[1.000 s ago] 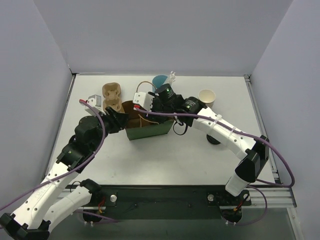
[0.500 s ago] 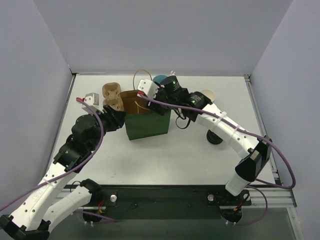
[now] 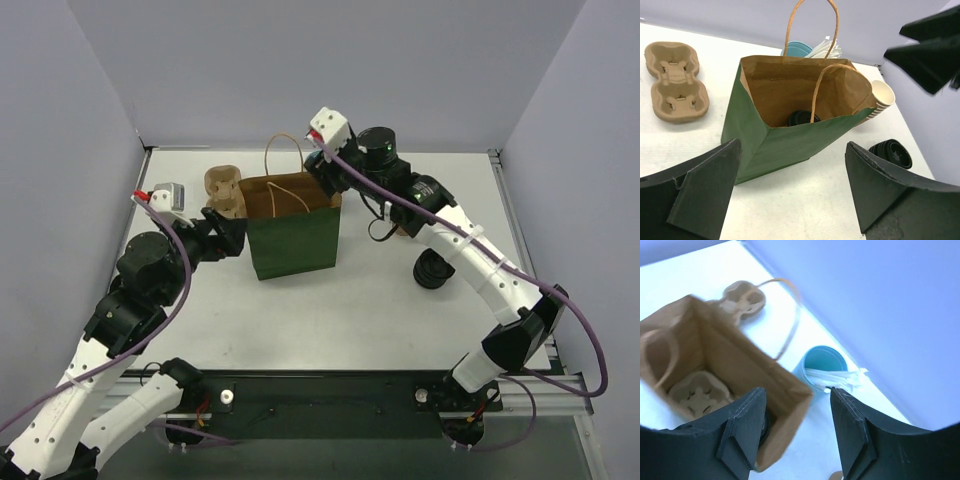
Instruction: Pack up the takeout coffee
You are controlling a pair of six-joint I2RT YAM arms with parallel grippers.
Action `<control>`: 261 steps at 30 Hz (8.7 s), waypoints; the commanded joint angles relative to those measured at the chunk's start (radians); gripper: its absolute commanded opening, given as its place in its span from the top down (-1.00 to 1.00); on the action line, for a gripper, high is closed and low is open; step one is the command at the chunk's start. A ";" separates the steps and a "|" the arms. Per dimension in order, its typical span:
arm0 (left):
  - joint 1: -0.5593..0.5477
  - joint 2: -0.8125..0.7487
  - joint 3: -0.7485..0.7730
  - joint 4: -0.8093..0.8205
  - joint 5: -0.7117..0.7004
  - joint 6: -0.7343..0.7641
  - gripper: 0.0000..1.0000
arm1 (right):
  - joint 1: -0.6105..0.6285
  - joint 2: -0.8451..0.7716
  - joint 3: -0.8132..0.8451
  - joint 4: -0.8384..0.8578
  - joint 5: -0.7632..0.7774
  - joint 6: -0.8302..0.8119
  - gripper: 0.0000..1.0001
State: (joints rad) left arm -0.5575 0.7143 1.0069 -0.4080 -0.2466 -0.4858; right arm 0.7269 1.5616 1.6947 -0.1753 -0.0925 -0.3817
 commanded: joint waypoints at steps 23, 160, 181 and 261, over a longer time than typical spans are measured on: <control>-0.004 -0.001 0.050 -0.106 0.132 -0.039 -0.94 | -0.389 0.371 0.198 0.096 -0.143 0.629 0.03; -0.004 -0.010 0.029 -0.111 0.029 -0.037 -0.94 | -0.368 0.449 0.200 0.005 -0.228 0.642 0.66; -0.004 0.001 0.059 -0.138 -0.011 0.068 -0.95 | -0.373 0.345 0.183 -0.064 -0.224 0.621 1.00; -0.001 -0.058 0.079 -0.169 -0.129 0.138 -0.95 | -0.169 -0.133 0.148 -0.225 -0.460 0.754 1.00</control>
State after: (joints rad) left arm -0.5575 0.6678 1.0897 -0.6094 -0.3588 -0.3397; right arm 0.5449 1.3899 1.8156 -0.4305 -0.5537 0.3664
